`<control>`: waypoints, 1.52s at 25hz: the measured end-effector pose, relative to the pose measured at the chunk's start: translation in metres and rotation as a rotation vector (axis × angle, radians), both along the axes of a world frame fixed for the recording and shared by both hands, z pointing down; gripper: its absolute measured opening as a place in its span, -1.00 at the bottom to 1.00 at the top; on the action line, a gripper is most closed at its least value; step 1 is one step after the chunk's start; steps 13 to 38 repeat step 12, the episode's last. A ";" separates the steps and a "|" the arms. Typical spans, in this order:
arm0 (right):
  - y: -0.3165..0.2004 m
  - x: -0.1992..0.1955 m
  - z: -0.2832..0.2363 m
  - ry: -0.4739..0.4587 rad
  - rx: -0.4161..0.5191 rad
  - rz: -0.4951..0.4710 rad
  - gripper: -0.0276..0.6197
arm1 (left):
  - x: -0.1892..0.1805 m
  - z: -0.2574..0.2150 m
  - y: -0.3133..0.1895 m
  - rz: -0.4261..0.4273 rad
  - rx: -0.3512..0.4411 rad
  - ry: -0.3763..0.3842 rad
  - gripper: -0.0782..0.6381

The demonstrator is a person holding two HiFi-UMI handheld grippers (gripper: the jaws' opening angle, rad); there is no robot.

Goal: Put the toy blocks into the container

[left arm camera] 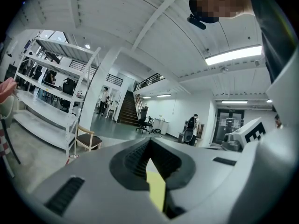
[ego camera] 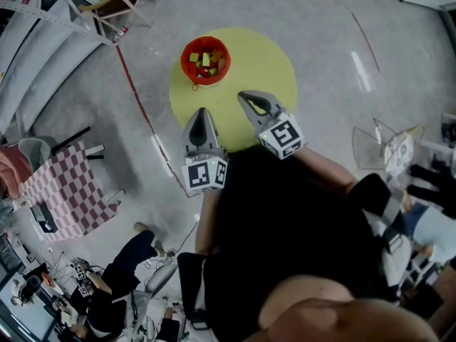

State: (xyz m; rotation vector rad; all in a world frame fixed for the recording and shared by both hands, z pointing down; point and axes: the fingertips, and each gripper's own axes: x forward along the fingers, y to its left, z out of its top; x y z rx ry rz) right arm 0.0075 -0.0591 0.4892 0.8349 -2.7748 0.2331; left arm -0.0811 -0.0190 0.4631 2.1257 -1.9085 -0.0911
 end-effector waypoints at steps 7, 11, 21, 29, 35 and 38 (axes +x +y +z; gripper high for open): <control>0.002 0.002 0.003 0.005 0.005 -0.012 -0.92 | 0.003 0.003 0.001 -0.002 0.002 0.004 -0.82; 0.004 0.002 0.003 0.007 0.005 -0.011 -0.92 | 0.004 0.003 0.003 0.000 0.005 0.004 -0.82; 0.004 0.002 0.003 0.007 0.005 -0.011 -0.92 | 0.005 0.004 0.003 0.001 0.004 0.004 -0.82; 0.004 0.002 0.003 0.007 0.005 -0.011 -0.92 | 0.005 0.004 0.003 0.001 0.004 0.004 -0.82; 0.004 0.002 0.003 0.007 0.005 -0.011 -0.92 | 0.005 0.004 0.003 0.001 0.004 0.004 -0.82; 0.004 0.002 0.003 0.007 0.005 -0.011 -0.92 | 0.005 0.004 0.003 0.001 0.004 0.004 -0.82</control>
